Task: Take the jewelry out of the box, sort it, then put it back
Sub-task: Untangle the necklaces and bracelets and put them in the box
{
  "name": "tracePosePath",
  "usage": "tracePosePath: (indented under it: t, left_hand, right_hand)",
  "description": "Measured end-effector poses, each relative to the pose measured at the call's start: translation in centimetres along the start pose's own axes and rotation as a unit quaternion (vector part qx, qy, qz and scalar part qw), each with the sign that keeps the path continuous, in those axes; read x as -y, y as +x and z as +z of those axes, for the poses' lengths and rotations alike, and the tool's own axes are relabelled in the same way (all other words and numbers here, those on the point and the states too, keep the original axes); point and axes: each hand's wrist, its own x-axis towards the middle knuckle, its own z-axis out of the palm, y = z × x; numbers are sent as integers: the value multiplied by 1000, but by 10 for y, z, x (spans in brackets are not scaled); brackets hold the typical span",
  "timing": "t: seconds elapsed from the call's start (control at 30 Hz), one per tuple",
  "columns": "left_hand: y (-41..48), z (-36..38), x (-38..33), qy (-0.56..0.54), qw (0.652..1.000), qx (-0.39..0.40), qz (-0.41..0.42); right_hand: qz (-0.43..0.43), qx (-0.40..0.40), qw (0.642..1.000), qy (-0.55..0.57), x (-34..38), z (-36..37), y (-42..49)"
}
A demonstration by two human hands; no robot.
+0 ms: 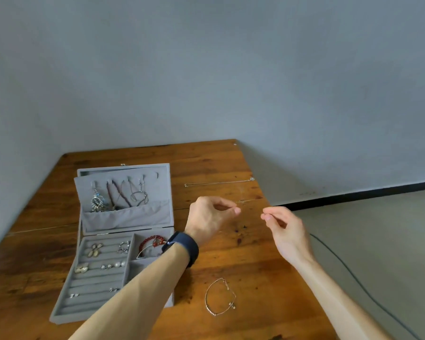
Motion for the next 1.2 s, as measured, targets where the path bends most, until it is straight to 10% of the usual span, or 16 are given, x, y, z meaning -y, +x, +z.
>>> tracePosePath:
  t: [0.4,1.2]
  left_hand:
    - [113,54,32,191,980,-15,46]
    - [117,57,28,148,988,26,45]
  right_hand:
    - [-28,-22,991,-131,-27,43,106]
    - [1,-39,993,-114,-44,53,118]
